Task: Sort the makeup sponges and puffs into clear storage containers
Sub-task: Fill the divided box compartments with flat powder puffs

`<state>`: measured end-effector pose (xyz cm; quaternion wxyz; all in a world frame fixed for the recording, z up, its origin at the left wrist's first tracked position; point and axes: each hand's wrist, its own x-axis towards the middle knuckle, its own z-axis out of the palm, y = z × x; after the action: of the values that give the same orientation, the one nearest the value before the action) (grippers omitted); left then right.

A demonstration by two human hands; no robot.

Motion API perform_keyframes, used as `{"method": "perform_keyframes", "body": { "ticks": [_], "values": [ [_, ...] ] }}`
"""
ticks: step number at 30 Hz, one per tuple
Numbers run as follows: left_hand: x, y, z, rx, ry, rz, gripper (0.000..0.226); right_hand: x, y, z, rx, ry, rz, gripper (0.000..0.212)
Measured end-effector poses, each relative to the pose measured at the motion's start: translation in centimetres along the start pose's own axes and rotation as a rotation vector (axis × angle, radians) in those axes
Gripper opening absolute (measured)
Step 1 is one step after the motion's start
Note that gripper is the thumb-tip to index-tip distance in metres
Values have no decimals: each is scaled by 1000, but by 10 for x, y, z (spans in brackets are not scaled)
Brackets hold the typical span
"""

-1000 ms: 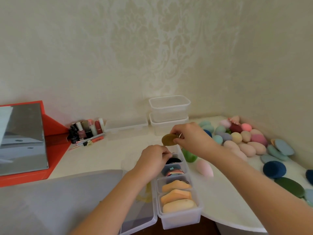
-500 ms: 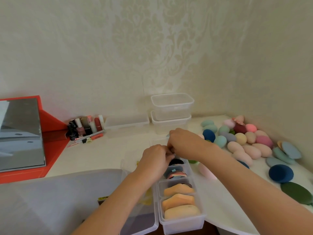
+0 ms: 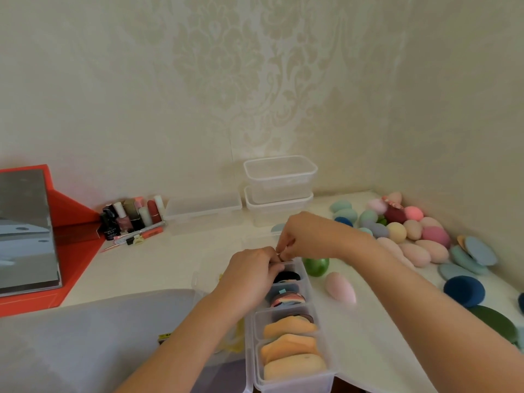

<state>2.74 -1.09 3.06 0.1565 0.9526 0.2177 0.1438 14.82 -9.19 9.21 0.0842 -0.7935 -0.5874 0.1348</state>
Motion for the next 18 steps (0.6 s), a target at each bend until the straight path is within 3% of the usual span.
{"method": "perform_keyframes", "body": {
  "ticks": [3,7,10,13,16,18],
  "values": [
    [0,-1,0,32,-10,20,23,-20,26,-24,236,235,-2,16],
    [2,-1,0,77,-45,58,23,-24,91,-46,158,459,326,19],
    [2,0,0,92,-62,65,20,-15,143,-39,35,394,600,21],
    [1,-1,1,63,-59,67,16,-8,175,-24,-16,301,736,26],
    [0,-1,0,37,-27,86,15,-8,187,-15,-66,256,769,31],
    [0,1,0,42,-5,108,16,-9,193,-12,-99,332,735,29]
  ]
}}
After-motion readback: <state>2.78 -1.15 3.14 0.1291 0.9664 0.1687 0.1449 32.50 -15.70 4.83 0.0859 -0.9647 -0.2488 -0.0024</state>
